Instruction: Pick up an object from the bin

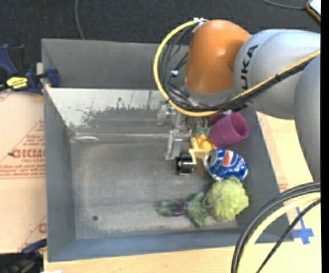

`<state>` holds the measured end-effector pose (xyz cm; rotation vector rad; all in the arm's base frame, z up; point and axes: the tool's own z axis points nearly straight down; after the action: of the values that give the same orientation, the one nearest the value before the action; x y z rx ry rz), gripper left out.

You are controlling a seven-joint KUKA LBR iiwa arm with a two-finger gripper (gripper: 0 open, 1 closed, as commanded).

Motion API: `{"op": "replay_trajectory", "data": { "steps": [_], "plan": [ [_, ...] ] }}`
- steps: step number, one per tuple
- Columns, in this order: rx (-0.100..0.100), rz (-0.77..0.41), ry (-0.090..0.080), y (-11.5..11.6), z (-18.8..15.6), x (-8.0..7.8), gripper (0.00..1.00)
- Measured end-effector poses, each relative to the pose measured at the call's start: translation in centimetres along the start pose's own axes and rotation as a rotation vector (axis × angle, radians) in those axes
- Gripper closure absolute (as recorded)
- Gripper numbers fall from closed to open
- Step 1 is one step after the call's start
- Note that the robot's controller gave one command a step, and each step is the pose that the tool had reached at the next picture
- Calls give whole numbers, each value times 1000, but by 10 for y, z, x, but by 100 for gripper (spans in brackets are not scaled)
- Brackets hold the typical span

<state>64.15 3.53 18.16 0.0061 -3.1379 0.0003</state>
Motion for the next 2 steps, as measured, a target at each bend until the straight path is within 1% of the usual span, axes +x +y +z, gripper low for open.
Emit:
{"op": "replay_trajectory", "data": {
  "steps": [1,2],
  "plan": [
    [-1,0,-8,0,-5,-2,0],
    [-2,-185,-1,-88,115,21,0]
  ]
}}
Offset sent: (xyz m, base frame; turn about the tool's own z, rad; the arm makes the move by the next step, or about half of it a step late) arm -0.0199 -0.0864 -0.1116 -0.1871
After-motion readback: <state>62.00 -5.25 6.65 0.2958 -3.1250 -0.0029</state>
